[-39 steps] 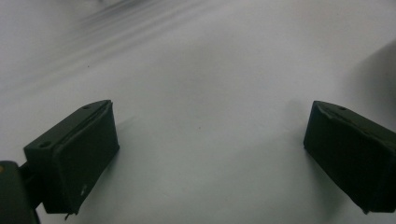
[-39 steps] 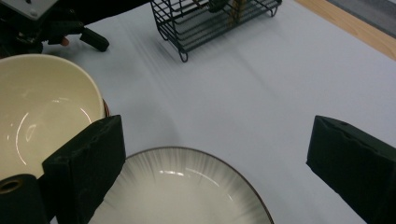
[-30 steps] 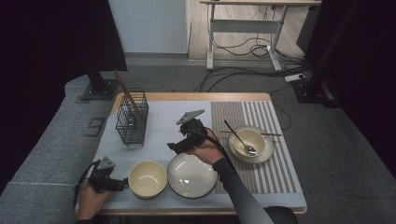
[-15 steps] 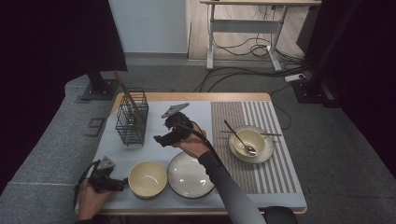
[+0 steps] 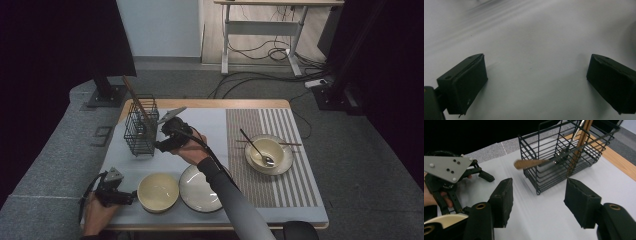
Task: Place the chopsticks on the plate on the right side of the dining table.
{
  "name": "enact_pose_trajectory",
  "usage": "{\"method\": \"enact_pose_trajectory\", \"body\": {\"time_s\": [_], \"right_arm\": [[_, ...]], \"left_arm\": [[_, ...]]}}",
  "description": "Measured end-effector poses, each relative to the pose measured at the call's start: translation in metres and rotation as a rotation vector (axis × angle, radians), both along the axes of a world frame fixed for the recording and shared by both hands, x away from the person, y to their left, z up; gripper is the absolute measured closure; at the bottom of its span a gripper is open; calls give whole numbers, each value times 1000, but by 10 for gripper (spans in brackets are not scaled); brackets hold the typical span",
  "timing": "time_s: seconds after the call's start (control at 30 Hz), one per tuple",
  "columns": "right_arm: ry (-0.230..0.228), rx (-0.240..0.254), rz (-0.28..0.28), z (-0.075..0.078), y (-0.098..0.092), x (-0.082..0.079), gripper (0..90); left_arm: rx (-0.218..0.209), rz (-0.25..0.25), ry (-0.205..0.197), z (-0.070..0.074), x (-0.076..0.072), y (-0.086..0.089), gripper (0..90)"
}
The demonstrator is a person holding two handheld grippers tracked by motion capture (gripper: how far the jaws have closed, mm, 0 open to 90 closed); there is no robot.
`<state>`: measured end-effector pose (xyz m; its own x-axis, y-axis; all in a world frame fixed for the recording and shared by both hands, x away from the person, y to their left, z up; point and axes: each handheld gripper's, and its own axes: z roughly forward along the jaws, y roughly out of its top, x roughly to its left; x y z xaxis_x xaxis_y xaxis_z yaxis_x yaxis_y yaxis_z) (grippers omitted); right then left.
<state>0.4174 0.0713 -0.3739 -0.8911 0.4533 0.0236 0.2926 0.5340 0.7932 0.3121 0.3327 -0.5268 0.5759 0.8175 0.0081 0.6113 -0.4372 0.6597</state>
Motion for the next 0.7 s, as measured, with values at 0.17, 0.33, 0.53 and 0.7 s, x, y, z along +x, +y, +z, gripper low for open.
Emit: {"method": "enact_pose_trajectory", "body": {"time_s": [0.17,0.33,0.53,0.7], "right_arm": [[5,-8,13,0,11,3,449],[1,-24,13,-3,21,5,497],[-10,-22,0,-4,28,8,555],[-26,-8,-7,-3,30,10,617]], "left_arm": [[-1,1,0,0,0,0,29],[0,1,0,0,0,0,29],[1,0,-1,0,0,0,29],[0,1,-1,0,0,0,29]]}}
